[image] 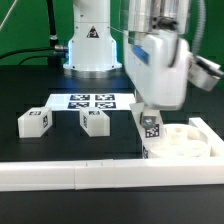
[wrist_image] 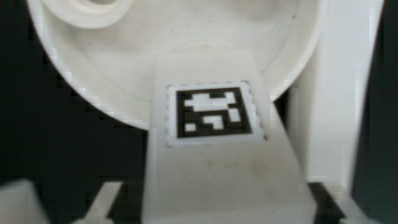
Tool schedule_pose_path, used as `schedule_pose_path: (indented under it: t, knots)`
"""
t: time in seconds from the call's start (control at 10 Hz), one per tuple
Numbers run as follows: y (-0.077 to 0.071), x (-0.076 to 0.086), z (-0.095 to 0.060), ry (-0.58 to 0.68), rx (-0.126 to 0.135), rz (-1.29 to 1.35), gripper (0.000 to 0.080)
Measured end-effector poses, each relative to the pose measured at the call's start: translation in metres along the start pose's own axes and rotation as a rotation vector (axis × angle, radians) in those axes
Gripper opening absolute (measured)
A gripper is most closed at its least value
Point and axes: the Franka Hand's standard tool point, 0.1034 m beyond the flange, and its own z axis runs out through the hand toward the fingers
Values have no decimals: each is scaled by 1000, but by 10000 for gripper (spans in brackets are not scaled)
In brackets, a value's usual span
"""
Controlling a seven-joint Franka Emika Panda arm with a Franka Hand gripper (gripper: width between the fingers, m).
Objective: Assemble stool
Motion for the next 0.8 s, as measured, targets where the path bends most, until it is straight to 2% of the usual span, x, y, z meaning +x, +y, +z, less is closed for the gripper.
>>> schedule_pose_path:
  t: [0.1,0.4,0.5,0.6,0.7,0.8]
  knots:
    - [6,0,0,1,-15,120,340]
    - [17,-6,0,-3,-26,303,340]
    - [21,-4,0,12,-54,232,340]
    - [22,0,0,22,-103,226,340]
    - [17,-3,0,15,-84,294,340]
    - [17,-4,0,14,-84,305,340]
